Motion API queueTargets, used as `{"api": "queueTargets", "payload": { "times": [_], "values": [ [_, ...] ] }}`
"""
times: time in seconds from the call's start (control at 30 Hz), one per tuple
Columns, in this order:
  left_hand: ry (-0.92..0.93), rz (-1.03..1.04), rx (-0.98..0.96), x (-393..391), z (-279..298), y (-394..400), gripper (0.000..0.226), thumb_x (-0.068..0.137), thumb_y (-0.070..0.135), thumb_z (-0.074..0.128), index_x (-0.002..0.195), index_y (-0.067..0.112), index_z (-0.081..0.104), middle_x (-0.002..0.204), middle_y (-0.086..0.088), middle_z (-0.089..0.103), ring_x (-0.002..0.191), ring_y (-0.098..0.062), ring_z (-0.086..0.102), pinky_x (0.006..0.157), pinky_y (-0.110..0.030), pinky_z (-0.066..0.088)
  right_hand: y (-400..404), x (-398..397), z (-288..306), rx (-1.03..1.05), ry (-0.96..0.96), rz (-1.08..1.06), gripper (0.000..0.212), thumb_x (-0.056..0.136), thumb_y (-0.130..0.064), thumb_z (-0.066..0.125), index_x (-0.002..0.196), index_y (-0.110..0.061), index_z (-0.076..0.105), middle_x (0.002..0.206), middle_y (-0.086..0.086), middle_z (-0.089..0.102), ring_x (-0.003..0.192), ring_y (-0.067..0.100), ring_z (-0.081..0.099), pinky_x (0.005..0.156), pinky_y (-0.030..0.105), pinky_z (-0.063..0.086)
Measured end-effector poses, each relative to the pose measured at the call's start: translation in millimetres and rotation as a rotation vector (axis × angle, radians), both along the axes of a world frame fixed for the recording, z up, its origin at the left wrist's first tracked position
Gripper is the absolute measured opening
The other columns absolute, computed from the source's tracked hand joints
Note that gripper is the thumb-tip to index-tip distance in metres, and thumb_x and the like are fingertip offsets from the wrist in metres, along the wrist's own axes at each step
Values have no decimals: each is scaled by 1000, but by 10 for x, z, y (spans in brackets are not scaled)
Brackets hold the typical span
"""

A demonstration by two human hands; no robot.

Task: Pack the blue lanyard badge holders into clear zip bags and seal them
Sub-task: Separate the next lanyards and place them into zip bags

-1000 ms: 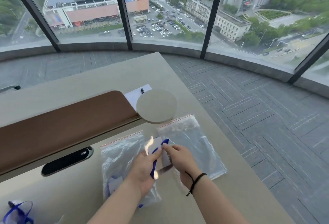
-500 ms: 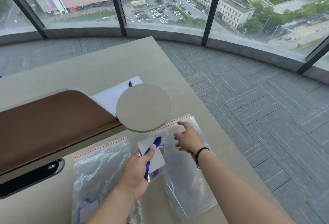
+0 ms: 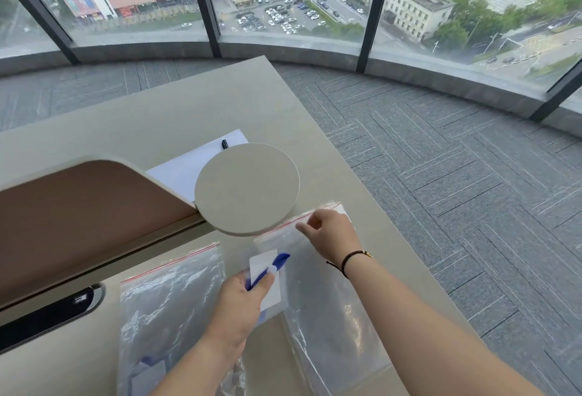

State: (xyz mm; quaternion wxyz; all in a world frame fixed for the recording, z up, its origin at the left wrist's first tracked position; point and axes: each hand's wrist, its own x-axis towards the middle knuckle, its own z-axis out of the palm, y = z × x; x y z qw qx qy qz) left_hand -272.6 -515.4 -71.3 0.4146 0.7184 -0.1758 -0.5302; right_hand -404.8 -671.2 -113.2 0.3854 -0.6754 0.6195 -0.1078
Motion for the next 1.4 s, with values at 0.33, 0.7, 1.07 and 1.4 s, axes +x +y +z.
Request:
{"api": "queueTargets", "payload": {
  "times": [0.33,0.7,1.07,1.4],
  "values": [
    [138,-123,-136,79,497,214,18,86,26,69,100,21,78,102,-10,78,106,-31,71,87,-47,58,602,-226,235,92,-399,-300,20,76,-6,75,81,-21,63,79,-7,67,73,7,63,59,8,46],
    [521,-83,-67,60,1206,782,43,80,15,71,120,7,60,111,-22,73,91,-42,73,51,-32,53,1516,-183,984,160,-593,-40,42,89,7,51,108,-24,71,67,-2,49,59,1,58,70,28,50],
    [588,52,-148,408,1759,1776,53,88,18,70,135,0,55,129,-31,62,110,-46,65,93,-55,53,2580,193,1831,-68,-486,229,51,73,-10,62,102,-51,70,85,-4,58,79,5,53,73,18,46],
    [515,151,-82,1122,2087,2785,27,97,10,58,122,0,62,106,-23,75,87,-37,75,68,-46,62,3437,886,2124,-133,-612,75,45,88,4,60,117,-31,60,84,-3,60,72,16,58,70,22,54]
  ]
}}
